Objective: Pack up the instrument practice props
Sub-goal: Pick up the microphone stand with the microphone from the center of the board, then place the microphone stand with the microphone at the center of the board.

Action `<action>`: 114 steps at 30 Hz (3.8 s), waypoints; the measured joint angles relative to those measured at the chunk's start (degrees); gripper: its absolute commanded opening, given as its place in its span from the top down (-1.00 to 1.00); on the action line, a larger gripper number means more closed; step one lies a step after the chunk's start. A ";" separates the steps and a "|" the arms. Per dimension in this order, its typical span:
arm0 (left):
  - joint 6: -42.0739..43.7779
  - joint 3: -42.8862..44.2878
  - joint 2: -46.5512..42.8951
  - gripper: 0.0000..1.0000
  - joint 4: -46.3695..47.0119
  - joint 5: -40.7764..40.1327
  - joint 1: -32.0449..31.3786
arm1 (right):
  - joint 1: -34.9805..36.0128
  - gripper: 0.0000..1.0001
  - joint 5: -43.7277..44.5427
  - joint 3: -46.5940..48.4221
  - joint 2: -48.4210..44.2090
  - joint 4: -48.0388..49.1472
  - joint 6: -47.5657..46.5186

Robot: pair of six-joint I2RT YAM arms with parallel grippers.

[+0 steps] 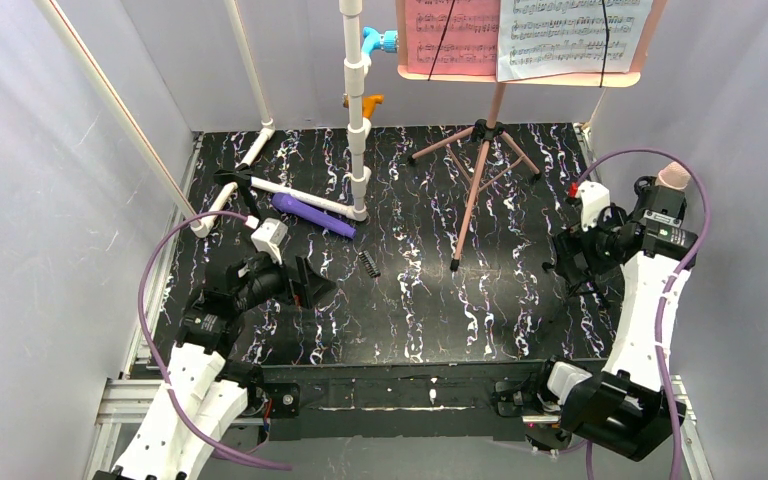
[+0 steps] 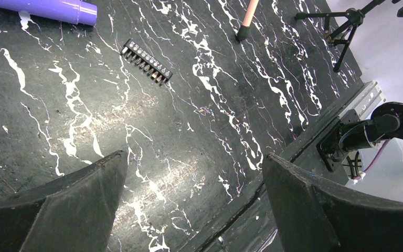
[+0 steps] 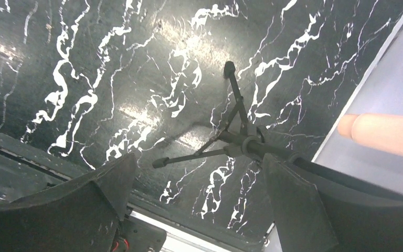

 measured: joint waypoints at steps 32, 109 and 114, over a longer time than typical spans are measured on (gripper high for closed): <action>0.00 0.11 2.82 -0.99 -0.68 0.22 0.00 | -0.74 -1.00 -4.85 9.11 2.84 -13.53 -3.89; 0.00 0.22 2.71 -0.99 -0.79 2.51 -0.09 | -2.08 0.97 12.85 -14.86 -18.34 39.30 37.48; 0.02 0.22 1.88 -0.99 -0.74 2.64 -0.09 | -2.25 0.97 0.92 -12.24 -21.75 32.65 32.22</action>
